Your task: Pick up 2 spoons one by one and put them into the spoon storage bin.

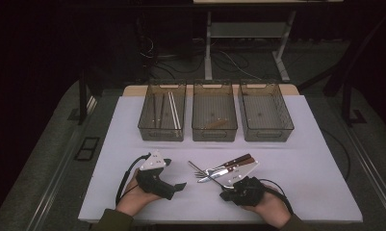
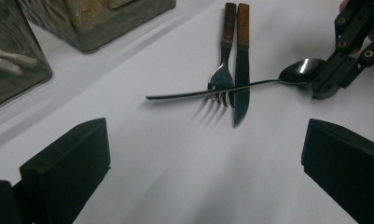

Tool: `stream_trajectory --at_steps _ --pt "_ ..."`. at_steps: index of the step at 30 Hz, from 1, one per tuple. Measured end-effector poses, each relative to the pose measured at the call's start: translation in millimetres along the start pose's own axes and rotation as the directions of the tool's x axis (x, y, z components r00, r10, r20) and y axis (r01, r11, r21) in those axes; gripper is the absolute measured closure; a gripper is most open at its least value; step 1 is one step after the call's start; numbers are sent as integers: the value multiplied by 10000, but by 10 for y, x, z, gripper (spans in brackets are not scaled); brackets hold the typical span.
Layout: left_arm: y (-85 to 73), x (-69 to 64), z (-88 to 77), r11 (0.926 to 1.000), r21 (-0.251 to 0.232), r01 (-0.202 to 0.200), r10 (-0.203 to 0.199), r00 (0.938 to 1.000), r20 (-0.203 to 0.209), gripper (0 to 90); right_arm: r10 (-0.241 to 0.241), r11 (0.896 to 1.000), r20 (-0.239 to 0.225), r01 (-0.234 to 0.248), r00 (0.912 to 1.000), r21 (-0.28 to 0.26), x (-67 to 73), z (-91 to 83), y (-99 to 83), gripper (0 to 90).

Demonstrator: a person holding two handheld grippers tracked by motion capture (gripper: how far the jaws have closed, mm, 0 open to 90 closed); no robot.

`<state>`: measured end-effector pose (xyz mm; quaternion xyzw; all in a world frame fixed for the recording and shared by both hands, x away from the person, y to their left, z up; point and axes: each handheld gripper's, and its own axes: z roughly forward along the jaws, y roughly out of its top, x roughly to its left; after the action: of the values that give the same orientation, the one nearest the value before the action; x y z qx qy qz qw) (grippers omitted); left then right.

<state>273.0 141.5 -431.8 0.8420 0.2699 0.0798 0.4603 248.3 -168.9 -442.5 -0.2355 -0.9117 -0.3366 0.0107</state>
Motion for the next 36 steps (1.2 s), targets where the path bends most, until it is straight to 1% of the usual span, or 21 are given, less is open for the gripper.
stream_trajectory --at_steps 6,10,12,14,16,18,20,22,26,29,32,36 --pt "0 -1 3 10000 5 -25 25 10000 14 0 97 9999 506 -100 9987 50 -104 -58 -21 899" --pt "-1 -1 6 9999 56 -84 84 10000 10 0 273 9996 911 -277 9955 36 -213 -106 -42 899" --pt "-5 2 8 9999 85 -114 114 9999 17 0 433 9991 928 -430 9947 -51 -268 -122 -55 899" --pt "-12 6 6 9998 114 -187 187 9998 -20 0 495 9987 892 -485 9948 -128 -294 -134 -63 899" --pt "-20 13 2 9998 132 -169 169 9999 9 0 623 9973 647 -597 9960 -424 -317 -178 -64 896" --pt "-30 19 -2 9997 98 -217 216 9997 64 0 706 9946 492 -665 9963 -796 -339 -254 -54 857" --pt "-38 27 -2 9996 76 -267 266 9996 131 0 748 9914 484 -691 9960 -1115 -373 -328 -51 819" --pt "-47 32 -1 9995 38 -300 300 9994 145 0 908 9863 545 -822 9944 -1432 -431 -414 -59 748" --pt "-59 54 -18 9995 37 -301 301 9995 116 0 1291 9774 631 -1163 9896 -1763 -542 -514 -99 633" --pt "-62 63 -22 9997 23 -244 244 9996 104 0 1654 9727 700 -1510 9837 -1761 -598 -496 -133 577" --pt "-63 53 -13 9995 101 -297 295 9994 158 0 1779 9731 686 -1651 9817 -1607 -626 -418 -149 553" --pt "-64 49 -3 9994 134 -332 329 9992 208 0 1955 9721 464 -1872 9796 -1416 -641 -327 -153 534"
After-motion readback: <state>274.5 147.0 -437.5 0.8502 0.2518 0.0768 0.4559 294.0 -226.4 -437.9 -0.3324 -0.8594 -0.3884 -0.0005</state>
